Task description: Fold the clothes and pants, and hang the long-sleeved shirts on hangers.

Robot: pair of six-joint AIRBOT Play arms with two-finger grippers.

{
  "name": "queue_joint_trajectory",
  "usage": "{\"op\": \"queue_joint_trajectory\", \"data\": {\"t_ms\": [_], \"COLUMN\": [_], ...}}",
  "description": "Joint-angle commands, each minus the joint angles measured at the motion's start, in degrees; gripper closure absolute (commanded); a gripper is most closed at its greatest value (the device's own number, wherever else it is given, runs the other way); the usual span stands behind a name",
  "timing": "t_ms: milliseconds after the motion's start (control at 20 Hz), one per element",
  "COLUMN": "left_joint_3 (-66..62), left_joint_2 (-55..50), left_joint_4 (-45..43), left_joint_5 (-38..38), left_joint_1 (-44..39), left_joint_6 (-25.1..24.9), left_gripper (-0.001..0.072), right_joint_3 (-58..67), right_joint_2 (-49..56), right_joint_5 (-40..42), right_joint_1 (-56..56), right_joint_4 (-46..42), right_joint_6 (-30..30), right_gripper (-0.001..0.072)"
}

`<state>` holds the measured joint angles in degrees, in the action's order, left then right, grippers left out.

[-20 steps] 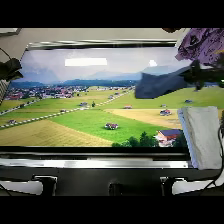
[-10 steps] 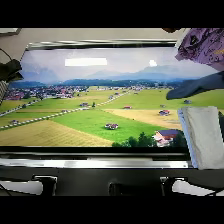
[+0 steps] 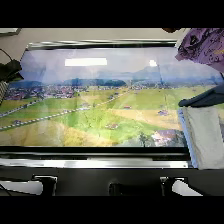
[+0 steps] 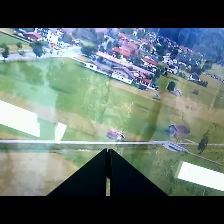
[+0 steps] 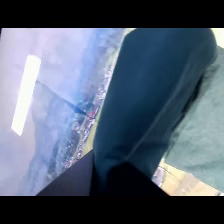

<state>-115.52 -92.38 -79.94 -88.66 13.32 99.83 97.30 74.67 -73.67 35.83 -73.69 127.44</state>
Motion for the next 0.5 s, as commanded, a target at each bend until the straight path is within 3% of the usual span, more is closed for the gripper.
{"op": "queue_joint_trajectory", "data": {"t_ms": [0, 200, 450], "left_joint_3": [0.02, 0.02, 0.02], "left_joint_2": [0.0, 0.0, 0.0], "left_joint_4": [0.0, 0.0, 0.0], "left_joint_5": [-0.07, -0.17, -0.5], "left_joint_1": [0.04, 0.04, 0.04], "left_joint_6": [-0.13, -0.13, -0.15], "left_gripper": [0.0689, 0.0689, 0.0689], "right_joint_3": [0.04, 0.04, -7.67], "right_joint_2": [-2.51, -4.09, -6.4], "right_joint_5": [-5.42, -12.13, -17.97], "right_joint_1": [0.02, 0.02, 0.02], "right_joint_4": [-6.16, -9.16, -16.33], "right_joint_6": [3.63, 3.19, -3.04], "right_gripper": [0.0684, 0.0684, 0.0682]}}
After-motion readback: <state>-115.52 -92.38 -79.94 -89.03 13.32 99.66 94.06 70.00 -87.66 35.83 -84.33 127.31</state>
